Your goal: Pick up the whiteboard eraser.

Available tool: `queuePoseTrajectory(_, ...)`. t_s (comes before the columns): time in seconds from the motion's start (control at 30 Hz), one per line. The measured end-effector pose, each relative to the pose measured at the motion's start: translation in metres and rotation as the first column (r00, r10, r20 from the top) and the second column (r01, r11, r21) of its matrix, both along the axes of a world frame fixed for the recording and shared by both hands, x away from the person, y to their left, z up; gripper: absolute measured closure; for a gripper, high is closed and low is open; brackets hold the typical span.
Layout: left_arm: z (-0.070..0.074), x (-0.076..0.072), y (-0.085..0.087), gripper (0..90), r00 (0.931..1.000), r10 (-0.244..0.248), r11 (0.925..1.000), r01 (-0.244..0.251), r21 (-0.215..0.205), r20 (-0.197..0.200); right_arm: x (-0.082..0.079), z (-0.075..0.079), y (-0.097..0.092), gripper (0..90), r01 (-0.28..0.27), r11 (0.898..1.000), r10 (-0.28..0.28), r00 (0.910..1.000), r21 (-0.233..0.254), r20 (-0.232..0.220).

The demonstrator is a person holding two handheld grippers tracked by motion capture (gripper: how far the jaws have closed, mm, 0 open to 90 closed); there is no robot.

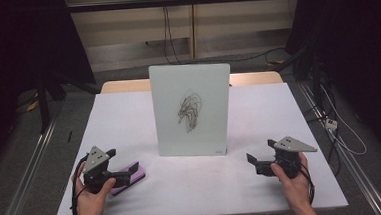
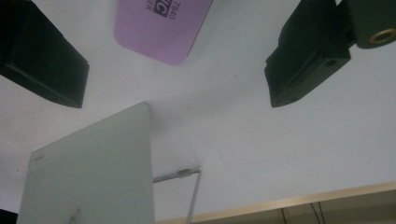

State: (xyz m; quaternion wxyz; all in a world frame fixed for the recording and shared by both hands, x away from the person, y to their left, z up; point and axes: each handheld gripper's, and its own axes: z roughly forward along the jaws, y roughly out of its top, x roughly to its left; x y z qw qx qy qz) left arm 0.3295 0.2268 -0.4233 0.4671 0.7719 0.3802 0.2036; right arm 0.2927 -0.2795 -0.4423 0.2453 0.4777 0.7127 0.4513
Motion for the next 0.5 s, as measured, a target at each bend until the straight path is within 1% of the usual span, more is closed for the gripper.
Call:
queuePoseTrajectory(0.03,0.0,0.0,0.0,6.1,1.0,0.0,1.0,0.0,0.0,0.0,0.0001,-0.0001,0.0001,7.3,-0.002,1.0,0.002,1.0,0.0,0.0)
queuePoseTrajectory(0.07,0.0005,-0.0001,-0.001,6.1,0.9999,0.004,1.0,-0.004,0.005,0.014,0.0,-0.0001,0.0002,7.2,-0.005,1.0,0.005,1.0,0.001,0.0)
queuePoseTrajectory(0.13,0.0012,0.0004,-0.0003,6.1,0.9999,-0.008,0.9999,0.008,0.01,0.009,0.0002,-0.0003,0.0004,7.3,-0.012,1.0,0.012,0.9999,0.002,0.0)
queuePoseTrajectory(0.2,0.0005,0.0011,-0.0008,6.8,0.9999,-0.011,0.9999,0.011,0.001,0.001,0.0006,-0.0006,0.0005,7.5,-0.016,1.0,0.016,0.9999,0.01,-0.006)
queuePoseTrajectory(0.3,0.0003,0.0032,0.0002,7.7,0.9998,-0.02,0.9997,0.02,0.017,0.009,0.0006,-0.0008,0.0003,7.7,-0.018,1.0,0.018,0.9998,0.01,-0.009)
queuePoseTrajectory(0.37,-0.0001,0.0053,0.0017,8.7,0.9996,-0.029,0.9995,0.029,0.011,-0.005,0.0007,-0.0011,0.0004,7.6,-0.02,1.0,0.02,0.9997,0.012,-0.012)
queuePoseTrajectory(0.43,0.0,0.008,0.0036,11.1,0.9981,-0.053,0.9986,0.053,-0.002,-0.031,0.0009,-0.0014,0.0007,7.6,-0.022,1.0,0.023,0.9997,0.009,-0.01)
queuePoseTrajectory(0.5,-0.0004,0.0091,0.0041,11.0,0.9983,-0.05,0.9988,0.05,0.002,-0.031,0.0011,-0.0015,0.001,7.6,-0.021,1.0,0.021,0.9997,0.008,-0.009)
